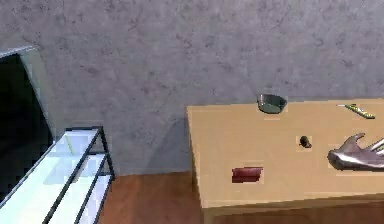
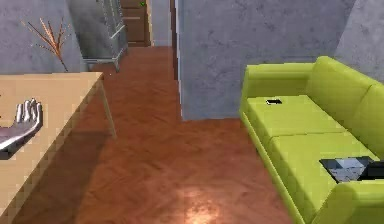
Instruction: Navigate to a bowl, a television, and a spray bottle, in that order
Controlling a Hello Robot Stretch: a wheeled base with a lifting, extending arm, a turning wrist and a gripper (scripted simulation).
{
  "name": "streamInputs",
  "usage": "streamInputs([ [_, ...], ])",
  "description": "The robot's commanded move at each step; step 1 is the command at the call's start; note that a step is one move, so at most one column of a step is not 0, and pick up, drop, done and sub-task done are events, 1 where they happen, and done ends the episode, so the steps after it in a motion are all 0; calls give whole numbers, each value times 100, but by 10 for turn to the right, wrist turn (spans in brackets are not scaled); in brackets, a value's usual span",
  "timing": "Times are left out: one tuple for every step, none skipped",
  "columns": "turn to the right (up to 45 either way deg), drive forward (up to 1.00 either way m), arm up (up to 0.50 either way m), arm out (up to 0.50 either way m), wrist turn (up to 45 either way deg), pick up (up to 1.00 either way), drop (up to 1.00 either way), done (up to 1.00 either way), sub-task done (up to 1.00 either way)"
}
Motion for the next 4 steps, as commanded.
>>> streamInputs([
  [-360, 0, 0, 0, 0, 0, 0, 0, 0],
  [0, 45, 0, 0, 0, 0, 0, 0, 0],
  [450, 0, 0, 0, 0, 0, 0, 0, 0],
  [270, 0, 0, 0, 0, 0, 0, 0, 0],
])
